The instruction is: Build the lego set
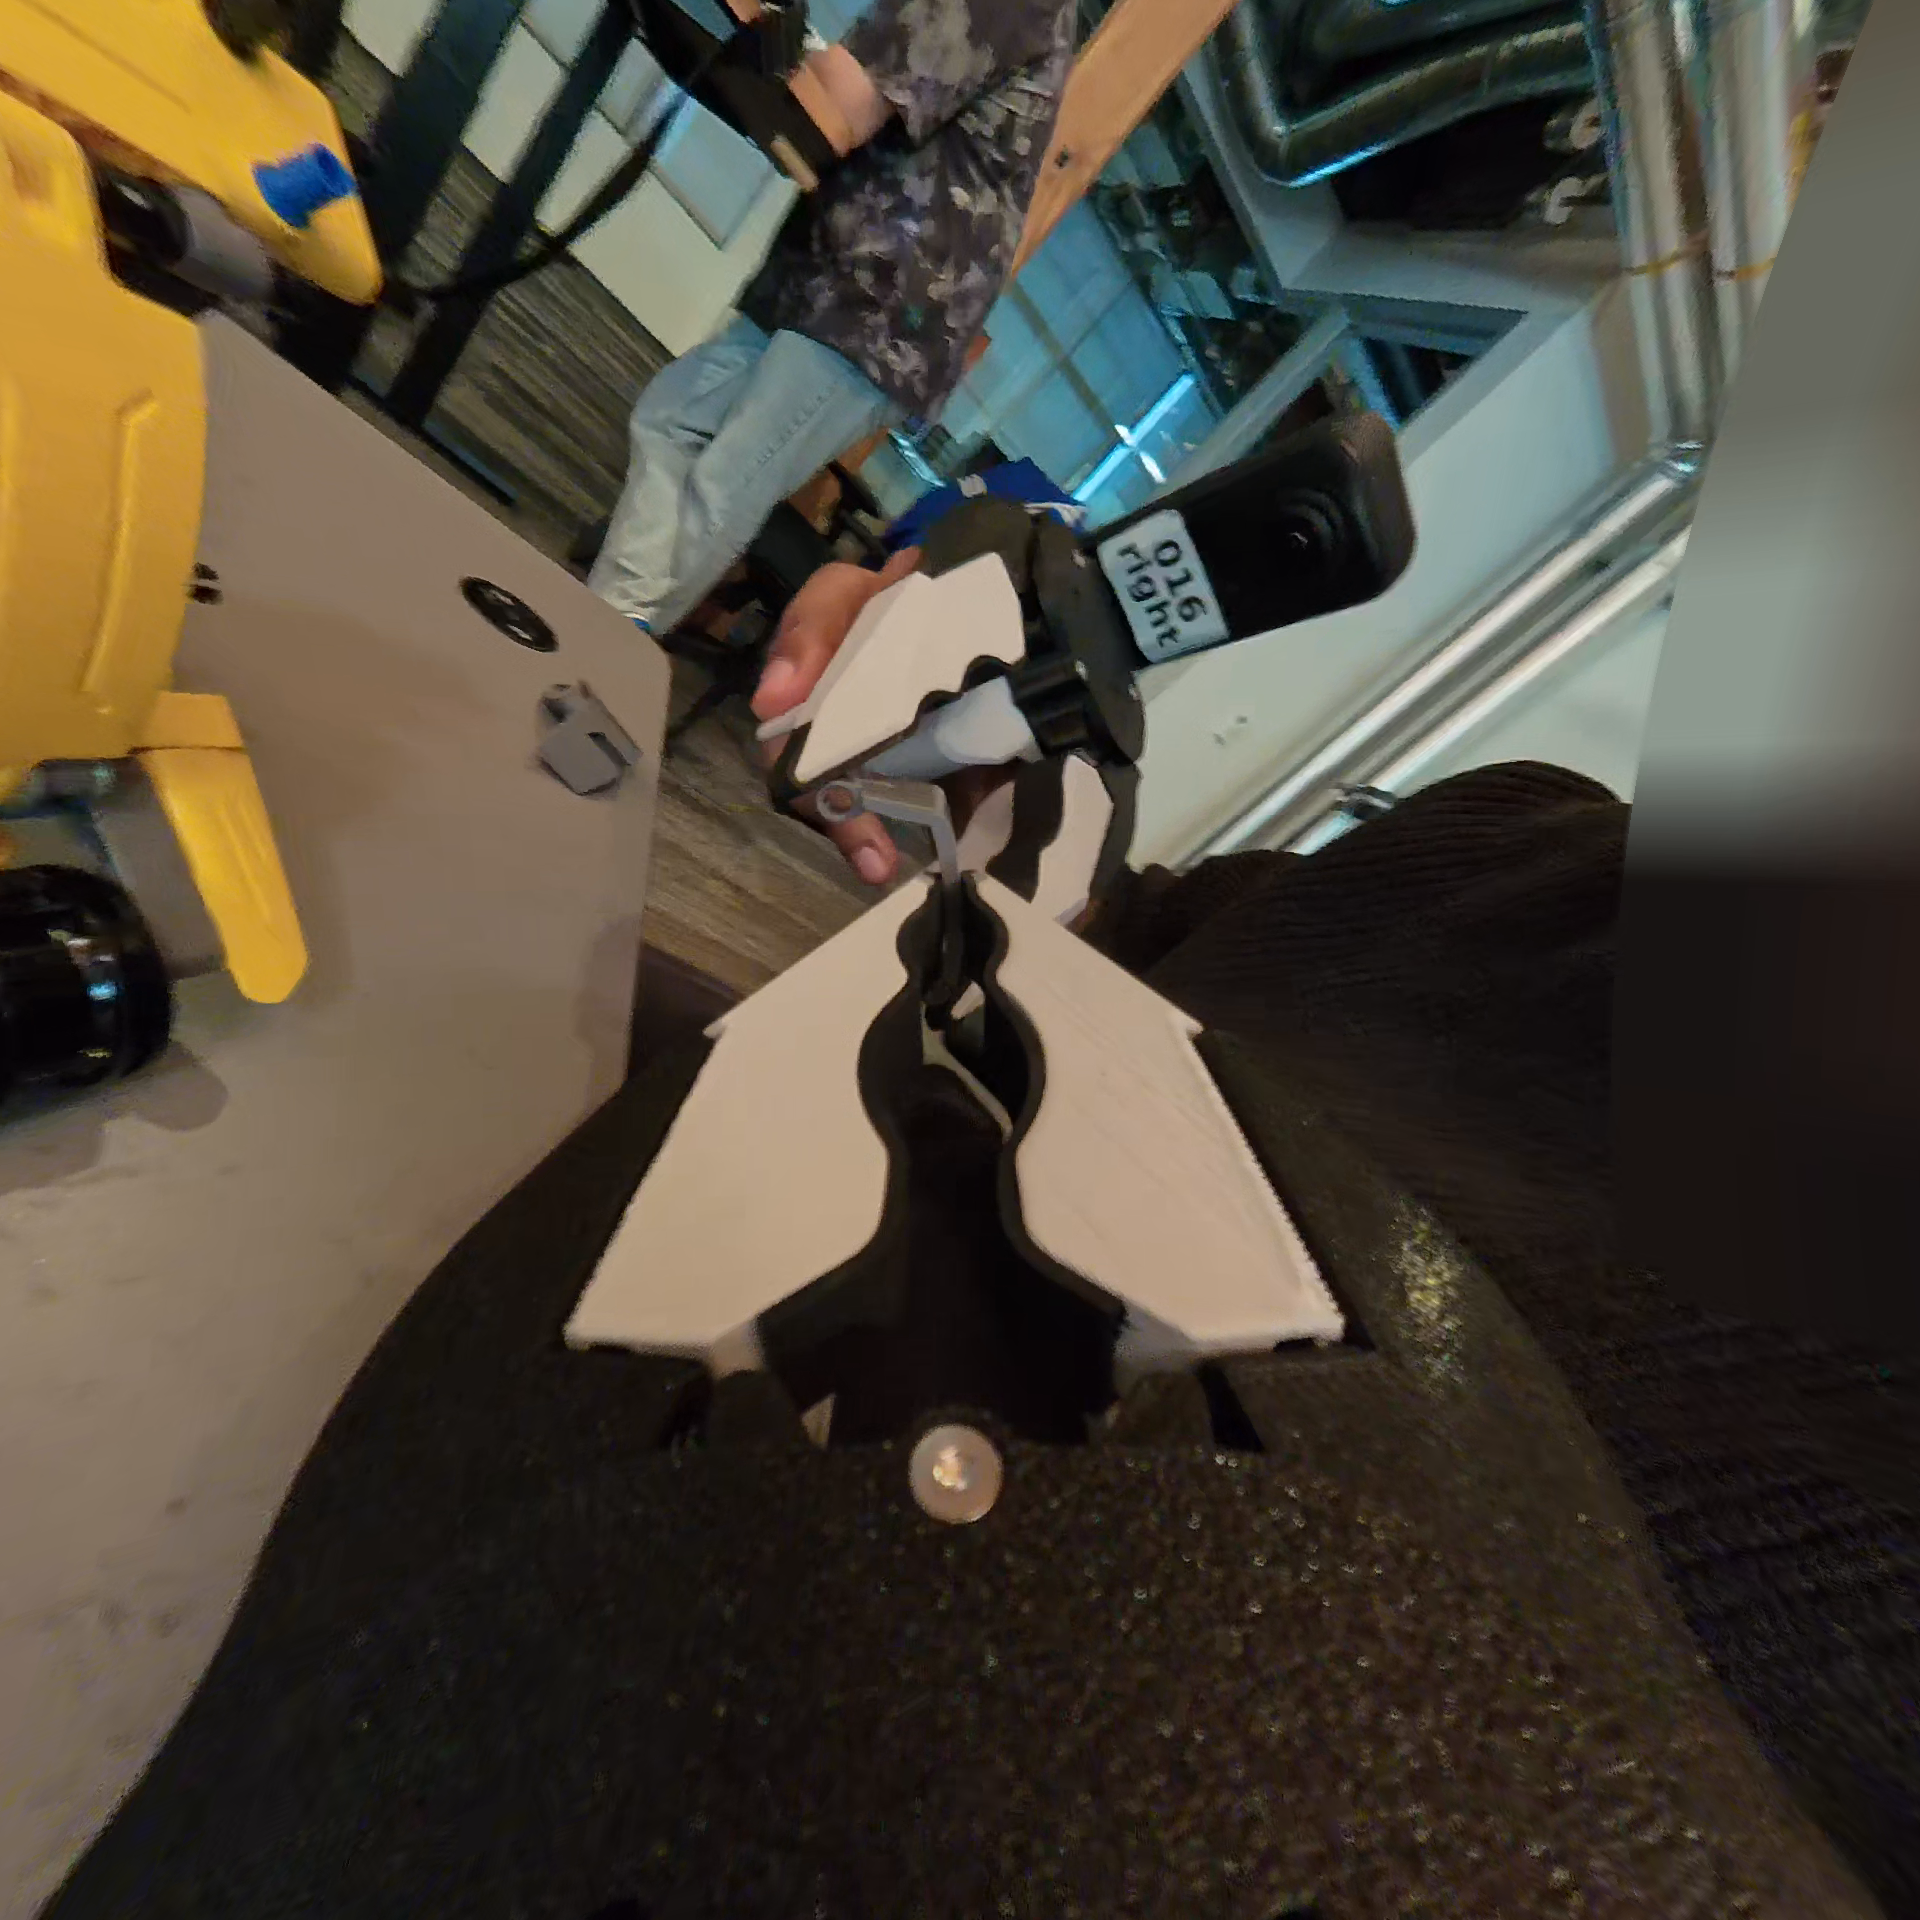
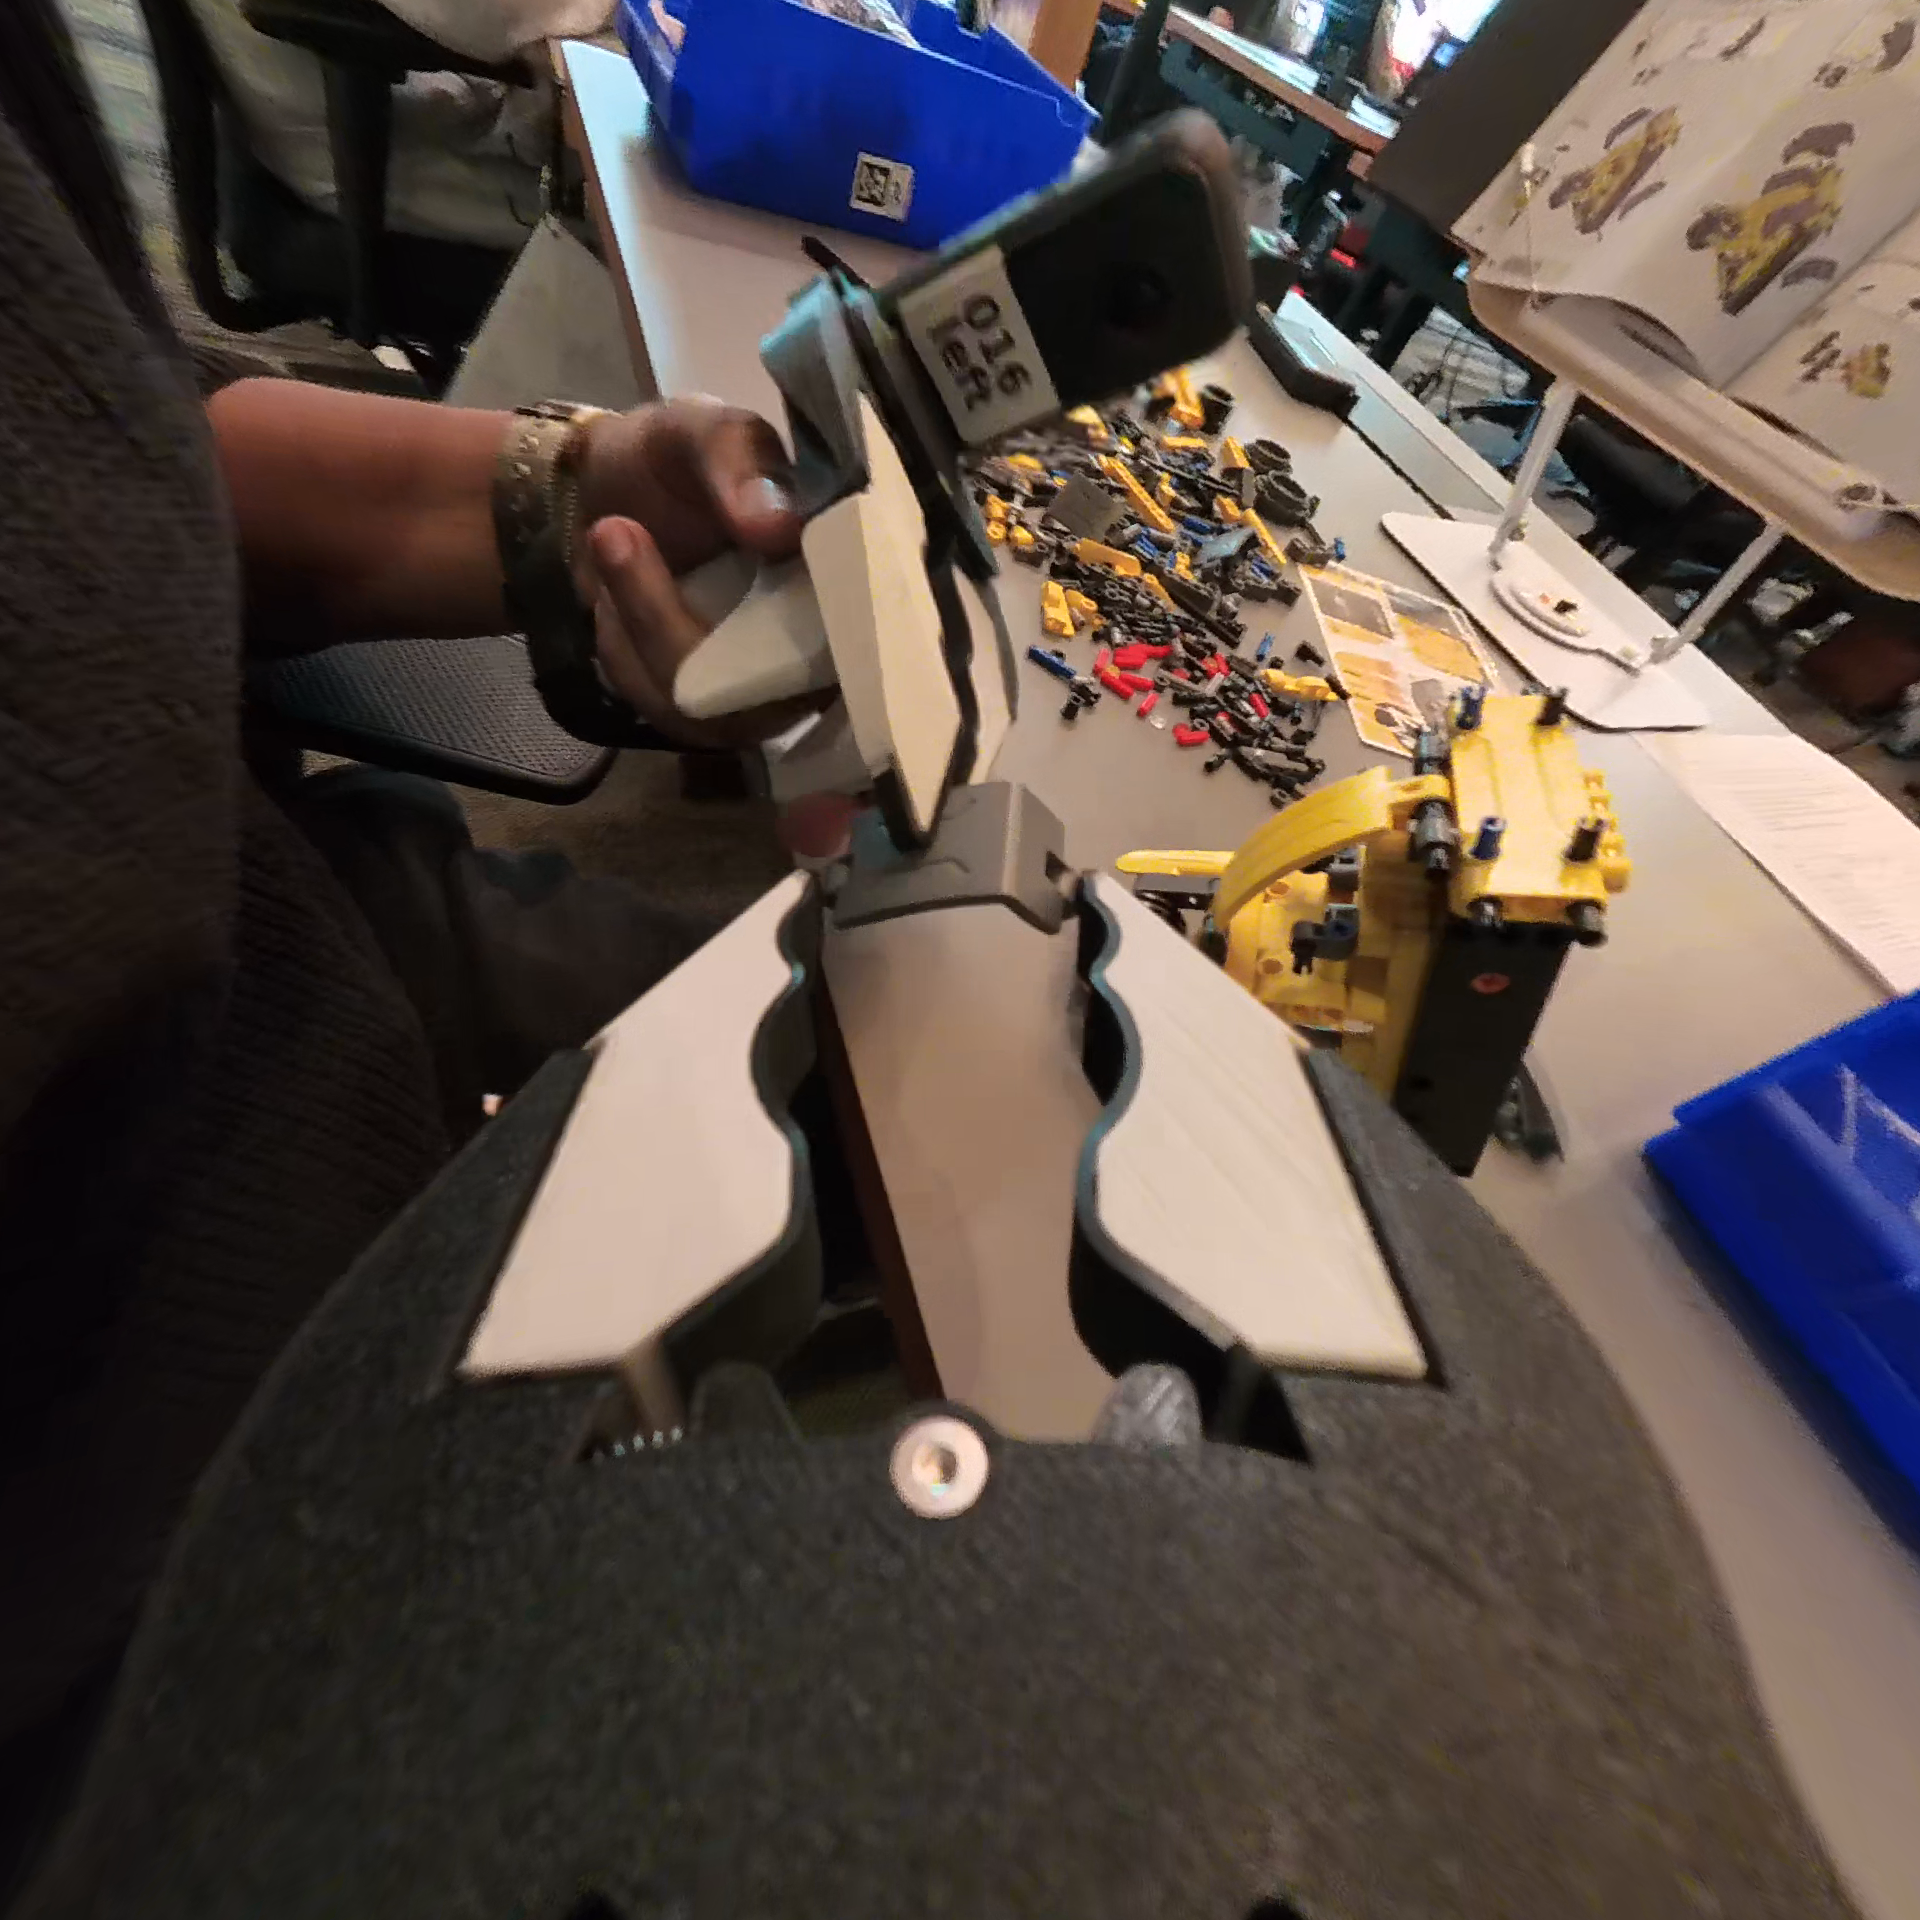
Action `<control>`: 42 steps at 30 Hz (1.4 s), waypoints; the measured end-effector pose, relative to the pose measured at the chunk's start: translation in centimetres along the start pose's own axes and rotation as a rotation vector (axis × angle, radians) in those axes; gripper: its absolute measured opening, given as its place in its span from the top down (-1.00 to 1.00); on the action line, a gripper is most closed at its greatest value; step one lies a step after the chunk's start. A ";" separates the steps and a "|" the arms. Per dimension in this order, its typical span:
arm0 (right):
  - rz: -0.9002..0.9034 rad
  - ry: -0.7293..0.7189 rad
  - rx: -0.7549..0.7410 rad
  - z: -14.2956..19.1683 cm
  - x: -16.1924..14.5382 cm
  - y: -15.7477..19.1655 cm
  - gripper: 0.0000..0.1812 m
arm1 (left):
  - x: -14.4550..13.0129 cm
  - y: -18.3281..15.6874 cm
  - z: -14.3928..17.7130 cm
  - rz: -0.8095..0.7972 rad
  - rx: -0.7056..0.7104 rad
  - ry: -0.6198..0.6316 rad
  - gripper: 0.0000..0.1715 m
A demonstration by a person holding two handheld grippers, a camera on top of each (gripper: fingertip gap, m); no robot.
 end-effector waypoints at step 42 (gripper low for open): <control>0.822 -0.001 -0.558 -2.1 -0.6 -3.6 0.47 | 2.6 2.8 0.4 -0.411 0.506 -0.171 0.89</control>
Point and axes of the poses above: each gripper's, where its closed fingertips meet, z back along the fingers, x out of its top, y = z × x across the jaws, the point moved 4 cm from there along z, back along the fingers, and after that the axes turned 12 degrees about -z, right-handed, at the moved point
